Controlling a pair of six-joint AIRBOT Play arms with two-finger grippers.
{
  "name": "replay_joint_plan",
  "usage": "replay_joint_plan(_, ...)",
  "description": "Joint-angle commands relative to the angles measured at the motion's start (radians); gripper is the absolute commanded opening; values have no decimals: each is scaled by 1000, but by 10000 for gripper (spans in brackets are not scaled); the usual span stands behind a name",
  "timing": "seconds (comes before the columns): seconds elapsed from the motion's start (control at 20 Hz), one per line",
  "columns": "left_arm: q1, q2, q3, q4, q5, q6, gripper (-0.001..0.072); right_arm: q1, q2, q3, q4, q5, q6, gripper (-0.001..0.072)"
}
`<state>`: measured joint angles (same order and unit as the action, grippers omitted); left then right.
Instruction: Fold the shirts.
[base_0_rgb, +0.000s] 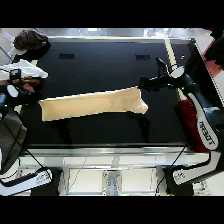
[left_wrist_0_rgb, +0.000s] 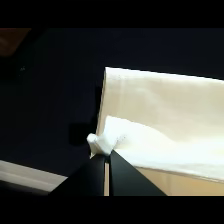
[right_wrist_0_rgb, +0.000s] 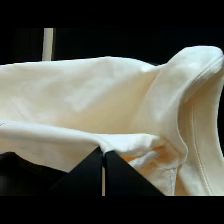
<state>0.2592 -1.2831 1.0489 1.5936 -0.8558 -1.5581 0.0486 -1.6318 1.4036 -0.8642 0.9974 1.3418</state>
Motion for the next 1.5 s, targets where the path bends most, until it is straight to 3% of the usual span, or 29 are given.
replay_joint_plan(0.0,-14,-93,4,37,45,-17,8,16,-101,22,-5,-79,-1,19)
replay_joint_plan(0.25,-55,-133,4,30,109,-17,25,59,-124,25,-8,-189,-1,21)
replay_joint_plan(0.3,-66,-127,6,30,120,-17,169,59,-124,36,-7,-177,-1,40)
replay_joint_plan(0.35,-69,-121,16,29,119,-17,454,57,-121,54,-8,-158,-1,103)
replay_joint_plan(0.4,-71,-109,33,30,118,-17,651,50,-118,83,-6,-118,0,237)
replay_joint_plan(0.45,-71,-89,51,30,116,-17,645,42,-111,120,-12,-62,0,336)
replay_joint_plan(0.6,-74,13,121,27,123,-17,645,0,-53,253,-88,135,-1,340)
replay_joint_plan(0.75,-121,117,205,22,122,5,644,-57,56,327,-301,250,0,338)
replay_joint_plan(0.9,-228,119,322,23,-21,84,643,-118,123,325,-463,281,21,355)
replay_joint_plan(1.05,-349,41,418,23,-116,85,642,-194,70,293,-365,293,63,394)
replay_joint_plan(1.15,-410,-40,479,23,-174,82,643,-248,-23,287,-210,333,50,406)
replay_joint_plan(1.25,-452,-127,537,23,-237,80,643,-291,-123,287,-65,374,25,465)
replay_joint_plan(1.35,-477,-188,567,23,-243,69,643,-313,-220,287,35,415,25,646)
replay_joint_plan(1.45,-482,-218,571,23,-234,38,644,-314,-301,287,48,465,-21,684)
